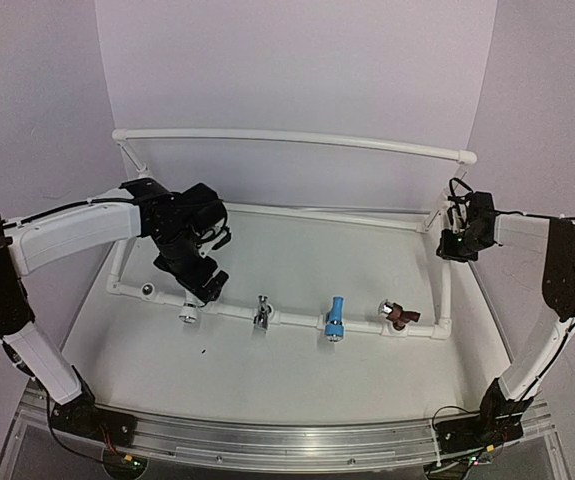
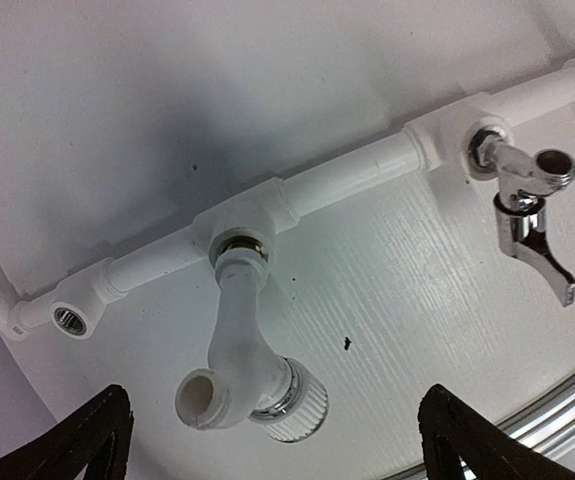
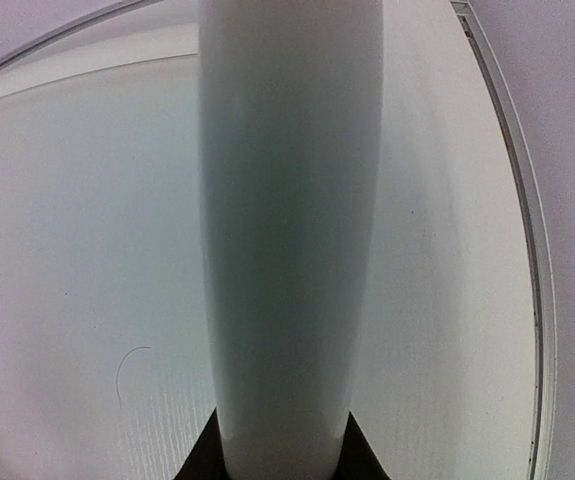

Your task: Install the water faucets

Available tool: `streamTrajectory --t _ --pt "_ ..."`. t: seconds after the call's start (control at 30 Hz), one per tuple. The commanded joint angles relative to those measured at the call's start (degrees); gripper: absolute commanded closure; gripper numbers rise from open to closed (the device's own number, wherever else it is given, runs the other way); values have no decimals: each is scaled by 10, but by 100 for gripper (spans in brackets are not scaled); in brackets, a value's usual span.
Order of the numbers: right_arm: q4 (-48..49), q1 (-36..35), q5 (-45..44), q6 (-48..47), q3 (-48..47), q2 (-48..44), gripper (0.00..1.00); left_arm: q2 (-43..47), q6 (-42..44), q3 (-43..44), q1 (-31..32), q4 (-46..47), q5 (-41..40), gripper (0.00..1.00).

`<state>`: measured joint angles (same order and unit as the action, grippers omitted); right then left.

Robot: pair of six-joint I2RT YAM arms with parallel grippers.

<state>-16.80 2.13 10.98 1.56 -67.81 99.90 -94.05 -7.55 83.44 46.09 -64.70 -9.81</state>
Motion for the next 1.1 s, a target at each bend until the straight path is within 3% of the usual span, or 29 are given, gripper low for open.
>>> streamTrajectory --t 0.0,0.2,0.47,1.07 --pt "-10 -4 -12 -52 -3 -4 100 63 -55 -48 2 5 36 0" --pt "-11 -4 -10 -54 0 -1 100 103 -104 -140 5 43 20 0" --pt "-12 -4 -10 -53 0 -1 100 117 -135 -191 5 93 -18 0" --pt "-15 -2 -19 -56 -2 -5 100 68 -146 -195 5 77 -98 15"
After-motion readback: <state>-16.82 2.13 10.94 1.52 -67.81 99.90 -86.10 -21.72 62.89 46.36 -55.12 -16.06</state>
